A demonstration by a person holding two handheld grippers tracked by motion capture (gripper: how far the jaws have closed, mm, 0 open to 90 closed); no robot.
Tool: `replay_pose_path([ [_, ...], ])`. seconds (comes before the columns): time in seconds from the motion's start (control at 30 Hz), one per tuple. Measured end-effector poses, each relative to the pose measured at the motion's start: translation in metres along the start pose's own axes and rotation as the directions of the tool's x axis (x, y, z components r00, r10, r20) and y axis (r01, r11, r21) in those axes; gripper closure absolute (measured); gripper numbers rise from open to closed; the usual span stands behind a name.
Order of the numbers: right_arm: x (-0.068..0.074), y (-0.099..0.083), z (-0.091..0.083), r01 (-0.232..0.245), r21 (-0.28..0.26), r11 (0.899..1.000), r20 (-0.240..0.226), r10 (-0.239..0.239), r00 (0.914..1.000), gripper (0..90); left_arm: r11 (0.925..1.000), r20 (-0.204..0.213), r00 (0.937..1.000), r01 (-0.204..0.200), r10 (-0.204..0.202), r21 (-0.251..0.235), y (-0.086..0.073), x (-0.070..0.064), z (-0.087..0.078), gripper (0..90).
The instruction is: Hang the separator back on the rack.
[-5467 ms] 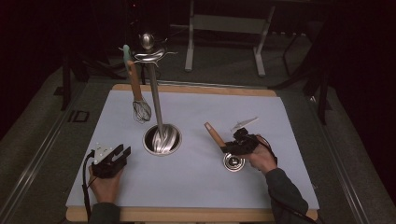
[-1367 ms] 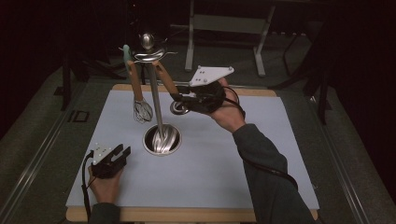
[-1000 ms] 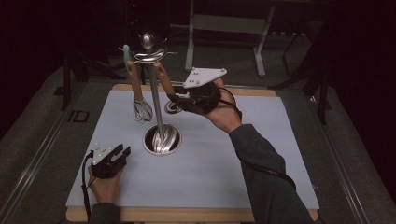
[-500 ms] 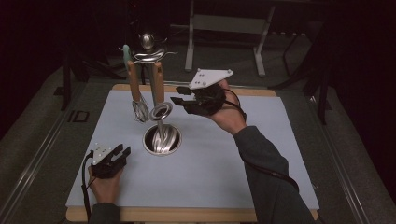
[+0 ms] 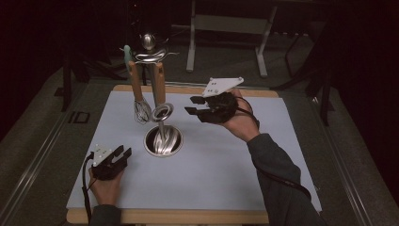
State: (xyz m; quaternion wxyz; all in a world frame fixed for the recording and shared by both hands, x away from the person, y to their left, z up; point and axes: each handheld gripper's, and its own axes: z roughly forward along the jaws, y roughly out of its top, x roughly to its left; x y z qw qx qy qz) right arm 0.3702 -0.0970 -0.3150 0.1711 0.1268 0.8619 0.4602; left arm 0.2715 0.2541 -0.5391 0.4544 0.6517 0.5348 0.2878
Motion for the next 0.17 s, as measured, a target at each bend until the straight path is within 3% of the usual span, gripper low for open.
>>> replay_pose_path([
  [0.13, -0.006, -0.019, 0.000, -0.059, 0.010, 0.998, -0.011, 0.059, 0.9982, 57.8, 1.0000, 0.002, 1.0000, 0.002, -0.002, 0.000, 0.000, 0.000, 0.000, 62.8],
  [0.17, -0.012, -0.032, 0.000, -0.108, 0.015, 0.994, -0.014, 0.109, 0.9940, 57.0, 1.0000, 0.003, 1.0000, 0.003, -0.003, 0.002, 0.000, 0.000, 0.000, 62.7],
])
